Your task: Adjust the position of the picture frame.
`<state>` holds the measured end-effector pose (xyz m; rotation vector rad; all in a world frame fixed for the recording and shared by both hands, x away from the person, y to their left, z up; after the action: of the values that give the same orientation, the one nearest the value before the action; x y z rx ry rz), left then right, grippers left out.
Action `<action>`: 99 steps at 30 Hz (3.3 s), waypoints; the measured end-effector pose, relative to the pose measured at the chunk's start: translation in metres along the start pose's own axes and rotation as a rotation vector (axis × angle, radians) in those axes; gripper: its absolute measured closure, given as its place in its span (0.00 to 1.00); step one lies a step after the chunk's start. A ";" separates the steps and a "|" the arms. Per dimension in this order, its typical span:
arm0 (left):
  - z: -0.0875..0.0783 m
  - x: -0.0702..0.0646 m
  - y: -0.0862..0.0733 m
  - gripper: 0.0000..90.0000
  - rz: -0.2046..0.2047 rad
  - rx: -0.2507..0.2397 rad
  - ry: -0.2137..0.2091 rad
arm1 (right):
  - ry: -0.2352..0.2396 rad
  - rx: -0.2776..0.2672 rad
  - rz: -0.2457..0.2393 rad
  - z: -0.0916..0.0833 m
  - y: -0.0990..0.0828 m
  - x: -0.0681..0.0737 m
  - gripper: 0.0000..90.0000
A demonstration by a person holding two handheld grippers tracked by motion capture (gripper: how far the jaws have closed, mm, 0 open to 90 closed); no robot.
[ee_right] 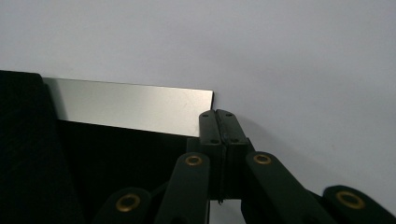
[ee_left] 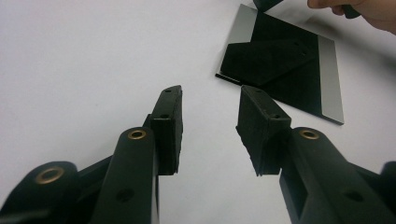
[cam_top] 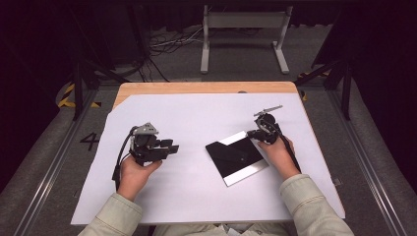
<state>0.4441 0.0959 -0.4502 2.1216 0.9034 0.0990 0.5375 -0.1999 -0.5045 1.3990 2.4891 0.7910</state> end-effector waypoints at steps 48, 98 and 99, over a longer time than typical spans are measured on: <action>0.002 -0.004 -0.001 0.67 0.006 0.009 -0.011 | 0.160 -0.050 -0.263 -0.020 0.005 0.095 1.00; 0.003 -0.002 -0.001 0.65 0.006 0.010 -0.022 | 0.314 0.087 -0.562 -0.049 -0.114 0.207 1.00; 0.003 -0.002 -0.001 0.65 0.004 0.010 -0.023 | 0.305 0.091 -0.567 -0.048 -0.114 0.207 1.00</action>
<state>0.4431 0.0929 -0.4529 2.1295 0.8877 0.0729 0.3216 -0.0924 -0.5034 0.5503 2.9589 0.8109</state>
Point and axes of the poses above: each handheld gripper's, and its own axes: z roughly forward along the jaws, y roughly out of its top, x roughly to its left, the point moved 10 cm from there along z, roughly forward along the jaws, and after that the axes turned 5 degrees about x, right-handed, at the moved point
